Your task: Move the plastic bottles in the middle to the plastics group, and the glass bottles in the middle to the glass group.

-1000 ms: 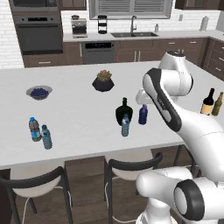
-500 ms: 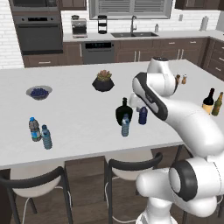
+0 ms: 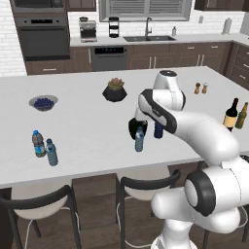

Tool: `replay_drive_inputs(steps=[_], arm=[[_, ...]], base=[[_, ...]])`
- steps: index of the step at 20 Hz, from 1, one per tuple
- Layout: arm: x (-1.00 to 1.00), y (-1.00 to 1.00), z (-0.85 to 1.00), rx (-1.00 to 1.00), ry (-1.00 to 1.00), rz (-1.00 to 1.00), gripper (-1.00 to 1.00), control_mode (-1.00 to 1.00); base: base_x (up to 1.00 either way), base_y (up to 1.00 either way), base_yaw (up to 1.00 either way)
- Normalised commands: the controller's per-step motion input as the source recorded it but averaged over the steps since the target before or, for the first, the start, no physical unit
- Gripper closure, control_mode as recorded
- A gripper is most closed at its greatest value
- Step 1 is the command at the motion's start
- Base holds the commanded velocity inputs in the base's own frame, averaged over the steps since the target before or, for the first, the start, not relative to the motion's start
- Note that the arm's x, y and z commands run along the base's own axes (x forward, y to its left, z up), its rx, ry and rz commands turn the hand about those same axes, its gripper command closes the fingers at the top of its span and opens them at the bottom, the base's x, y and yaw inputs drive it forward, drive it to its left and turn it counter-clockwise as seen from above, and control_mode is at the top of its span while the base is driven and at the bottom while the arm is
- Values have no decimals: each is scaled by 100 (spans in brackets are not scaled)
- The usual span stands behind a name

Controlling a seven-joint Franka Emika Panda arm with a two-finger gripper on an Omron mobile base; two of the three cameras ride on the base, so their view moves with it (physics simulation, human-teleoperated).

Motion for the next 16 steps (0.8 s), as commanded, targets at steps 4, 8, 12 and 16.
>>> replay_drive_inputs(steps=[4,8,12,16], arm=[[2,32,-16,0,-18,0,-100,-100],[31,26,-22,0,-16,0,-100,-100],[47,1,-19,0,-13,-1,-100,-100],[13,0,0,0,0,0,-100,-100]], base=[[0,0,0],[0,0,0],[0,0,0],[0,0,0]])
